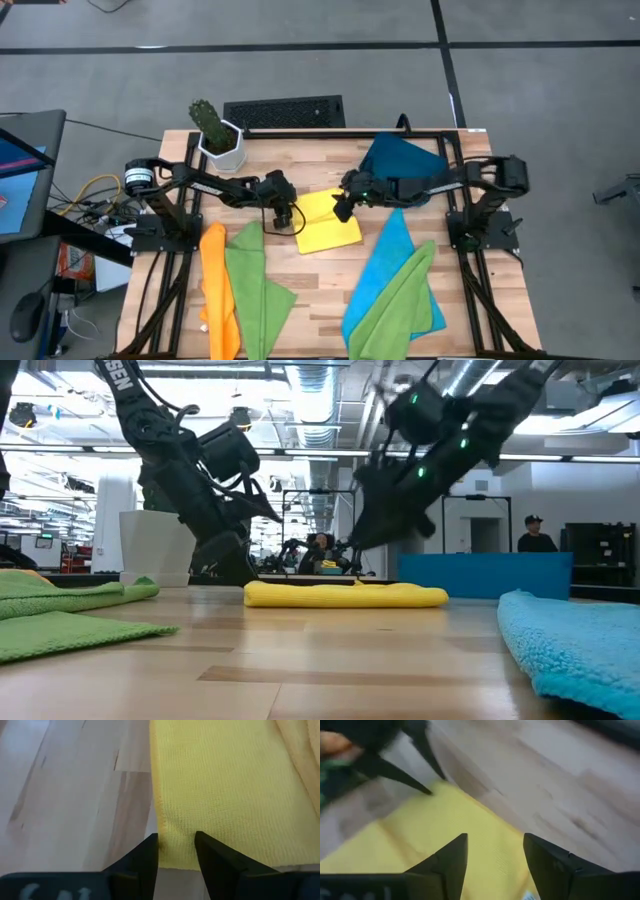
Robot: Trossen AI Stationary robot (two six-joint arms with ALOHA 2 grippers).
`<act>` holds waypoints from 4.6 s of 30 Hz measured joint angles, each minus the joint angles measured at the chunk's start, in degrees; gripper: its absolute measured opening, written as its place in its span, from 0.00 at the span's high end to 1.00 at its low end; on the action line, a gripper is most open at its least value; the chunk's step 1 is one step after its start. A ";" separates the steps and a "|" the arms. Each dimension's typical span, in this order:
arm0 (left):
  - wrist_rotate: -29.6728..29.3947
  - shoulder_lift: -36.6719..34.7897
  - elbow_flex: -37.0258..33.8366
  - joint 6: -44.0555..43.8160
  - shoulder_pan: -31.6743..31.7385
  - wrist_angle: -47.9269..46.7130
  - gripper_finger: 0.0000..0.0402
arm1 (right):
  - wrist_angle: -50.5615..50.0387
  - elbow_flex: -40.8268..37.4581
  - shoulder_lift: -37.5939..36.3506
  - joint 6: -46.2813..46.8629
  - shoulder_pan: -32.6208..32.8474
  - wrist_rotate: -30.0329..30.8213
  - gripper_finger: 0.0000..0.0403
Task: Fold microfiber towels
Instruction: Fold the yellow microfiber cloth
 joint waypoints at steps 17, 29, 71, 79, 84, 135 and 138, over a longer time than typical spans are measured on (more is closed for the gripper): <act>3.58 -0.94 -0.08 1.07 2.12 -1.33 0.68 | 4.03 0.02 7.34 2.69 -4.38 1.91 0.48; 5.18 -0.94 -0.09 0.00 2.32 -1.36 0.68 | -0.42 -0.02 7.57 2.36 -6.13 1.55 0.44; 5.30 -0.94 -0.11 -3.58 2.24 -0.02 0.68 | 4.09 0.20 11.60 3.28 -5.92 -0.43 0.40; 5.12 -0.94 -0.11 -3.38 2.21 0.81 0.68 | 2.81 0.10 9.97 2.95 -5.99 -1.52 0.55; 5.09 -0.85 -0.15 -4.22 2.21 2.40 0.68 | 1.91 0.00 9.41 1.49 -5.95 -3.48 0.81; -1.56 -0.85 2.72 -17.31 4.33 5.64 0.43 | -7.08 -0.02 -0.89 -3.71 -5.31 1.28 0.95; -1.62 -0.83 1.75 -17.79 3.95 6.99 0.45 | -6.92 -0.02 -0.89 -3.71 -5.34 1.27 0.94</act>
